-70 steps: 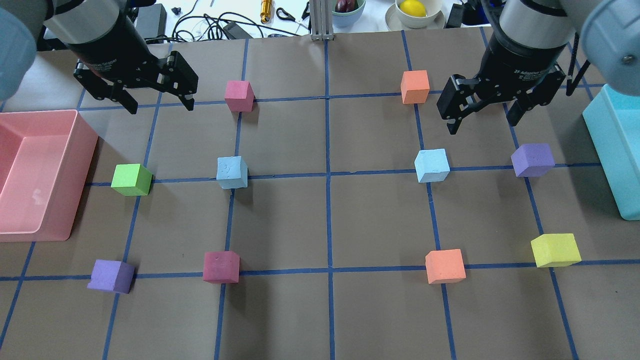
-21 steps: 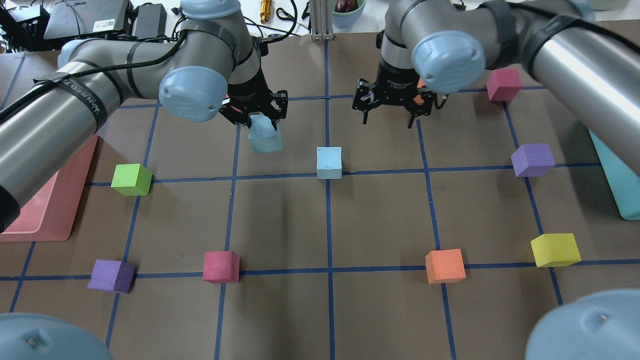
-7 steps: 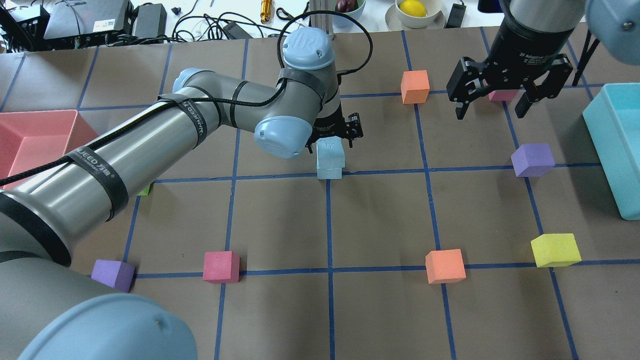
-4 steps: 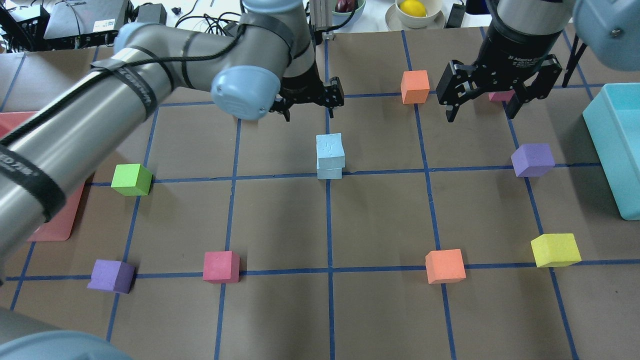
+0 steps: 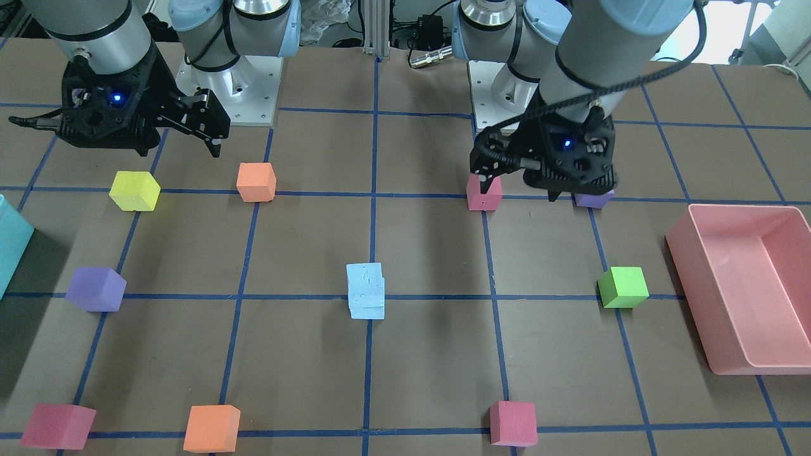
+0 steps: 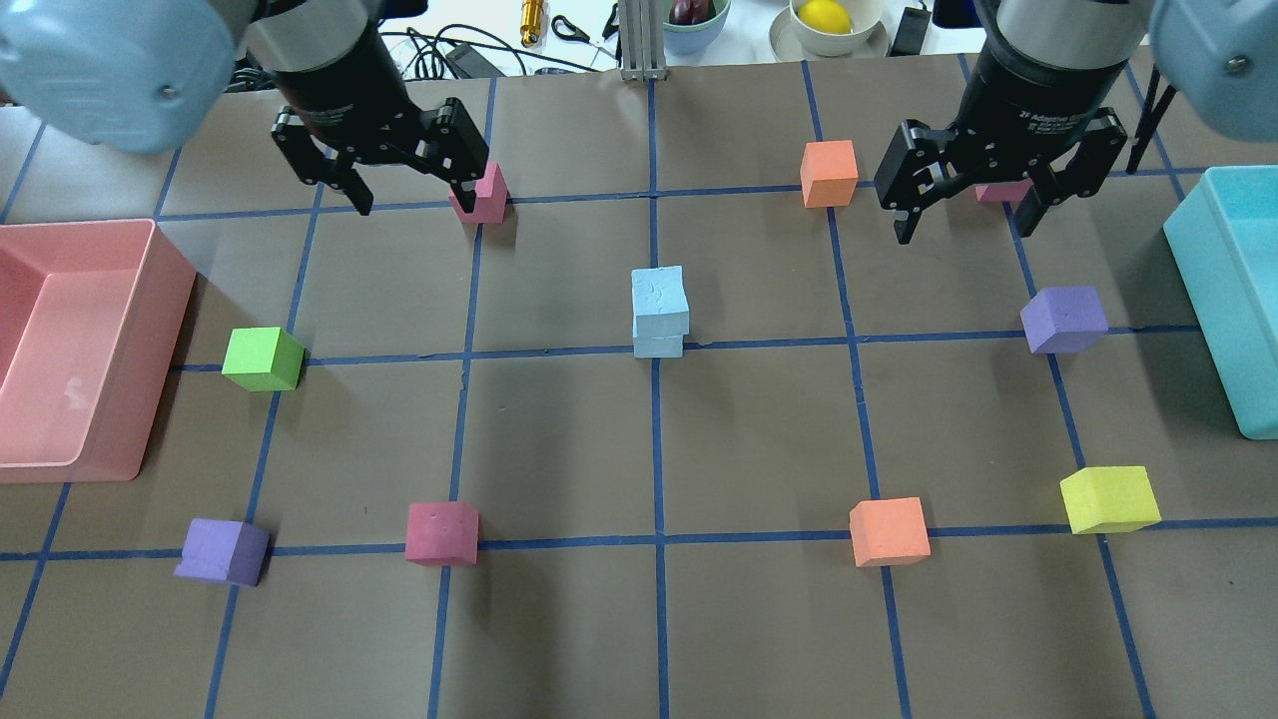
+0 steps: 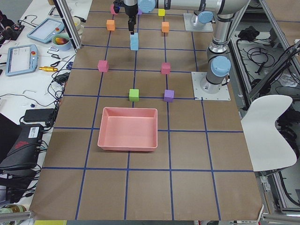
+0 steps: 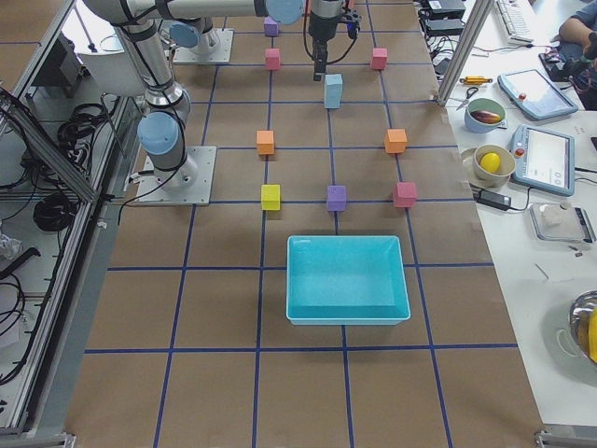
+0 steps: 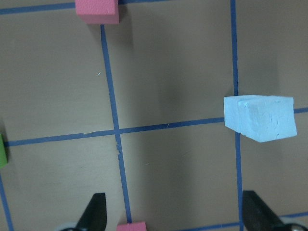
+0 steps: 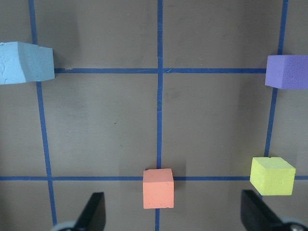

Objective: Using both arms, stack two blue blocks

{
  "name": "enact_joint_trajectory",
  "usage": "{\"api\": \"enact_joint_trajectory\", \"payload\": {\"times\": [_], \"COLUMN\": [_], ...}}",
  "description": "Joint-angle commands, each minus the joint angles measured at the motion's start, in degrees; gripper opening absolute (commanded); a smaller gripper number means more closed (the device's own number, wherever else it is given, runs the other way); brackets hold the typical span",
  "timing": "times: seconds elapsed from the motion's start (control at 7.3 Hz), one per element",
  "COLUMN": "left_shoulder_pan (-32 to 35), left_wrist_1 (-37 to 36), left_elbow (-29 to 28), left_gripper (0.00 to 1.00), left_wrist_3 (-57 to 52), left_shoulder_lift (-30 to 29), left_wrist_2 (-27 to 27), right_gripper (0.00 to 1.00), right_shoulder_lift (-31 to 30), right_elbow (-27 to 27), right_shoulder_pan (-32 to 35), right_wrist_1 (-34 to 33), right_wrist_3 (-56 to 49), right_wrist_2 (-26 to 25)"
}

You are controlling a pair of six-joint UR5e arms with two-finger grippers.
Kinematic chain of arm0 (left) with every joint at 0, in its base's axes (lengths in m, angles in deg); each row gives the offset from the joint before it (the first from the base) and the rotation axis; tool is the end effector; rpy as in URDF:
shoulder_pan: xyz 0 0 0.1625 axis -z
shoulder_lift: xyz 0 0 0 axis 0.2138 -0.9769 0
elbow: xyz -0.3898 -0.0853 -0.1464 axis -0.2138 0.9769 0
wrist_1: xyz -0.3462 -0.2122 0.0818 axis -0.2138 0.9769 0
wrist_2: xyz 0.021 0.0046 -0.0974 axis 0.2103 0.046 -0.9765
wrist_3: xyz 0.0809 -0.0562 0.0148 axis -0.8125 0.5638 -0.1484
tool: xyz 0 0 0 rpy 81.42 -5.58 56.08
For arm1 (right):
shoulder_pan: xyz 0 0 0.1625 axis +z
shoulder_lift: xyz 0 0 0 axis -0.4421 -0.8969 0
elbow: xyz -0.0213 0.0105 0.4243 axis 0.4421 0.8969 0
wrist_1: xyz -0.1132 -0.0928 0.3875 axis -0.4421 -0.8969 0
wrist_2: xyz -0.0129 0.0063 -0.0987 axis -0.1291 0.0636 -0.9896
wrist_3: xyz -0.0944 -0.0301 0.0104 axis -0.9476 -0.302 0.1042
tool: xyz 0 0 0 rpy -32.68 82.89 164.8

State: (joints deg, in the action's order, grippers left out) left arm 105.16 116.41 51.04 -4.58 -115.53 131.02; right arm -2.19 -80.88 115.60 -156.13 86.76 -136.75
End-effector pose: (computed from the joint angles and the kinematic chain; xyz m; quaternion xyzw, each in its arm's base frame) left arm -0.1636 -0.5233 0.4947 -0.0345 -0.9991 -0.0051 0.0222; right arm 0.1272 -0.4928 0.4973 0.0065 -0.9993 -0.0375 0.0026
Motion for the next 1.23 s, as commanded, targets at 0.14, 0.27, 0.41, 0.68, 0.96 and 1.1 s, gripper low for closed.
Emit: {"api": "enact_joint_trajectory", "payload": {"times": [0.14,0.27,0.41,0.68,0.96,1.1], "left_shoulder_pan": [-6.49,-5.99,-5.81,-5.81,-5.63,-5.63], "left_wrist_1": [0.26,-2.44,-3.69,-3.97,-3.88,-3.88], "left_elbow": [5.98,6.16,6.25,6.08,6.25,6.17], "left_gripper": [1.00,1.00,1.00,1.00,1.00,1.00], "left_wrist_3": [-3.93,-2.20,-0.97,-0.78,0.19,0.10], "left_shoulder_lift": [8.44,8.54,8.46,8.02,8.02,8.02], "left_wrist_2": [3.26,3.26,3.17,3.34,3.17,3.08], "right_gripper": [1.00,1.00,1.00,1.00,1.00,1.00], "right_shoulder_lift": [-0.21,-0.21,-0.21,-0.30,-0.22,-0.21], "right_elbow": [-0.11,-0.11,-0.11,-0.03,-0.11,-0.11], "right_shoulder_pan": [-0.06,-0.06,-0.06,-0.06,-0.06,-0.06], "right_wrist_1": [0.12,0.82,0.82,0.82,0.30,0.30], "right_wrist_3": [-0.13,-0.13,-0.13,-0.13,-0.13,-0.21], "right_wrist_2": [-0.07,-0.07,-0.07,-0.16,-0.33,-0.51]}}
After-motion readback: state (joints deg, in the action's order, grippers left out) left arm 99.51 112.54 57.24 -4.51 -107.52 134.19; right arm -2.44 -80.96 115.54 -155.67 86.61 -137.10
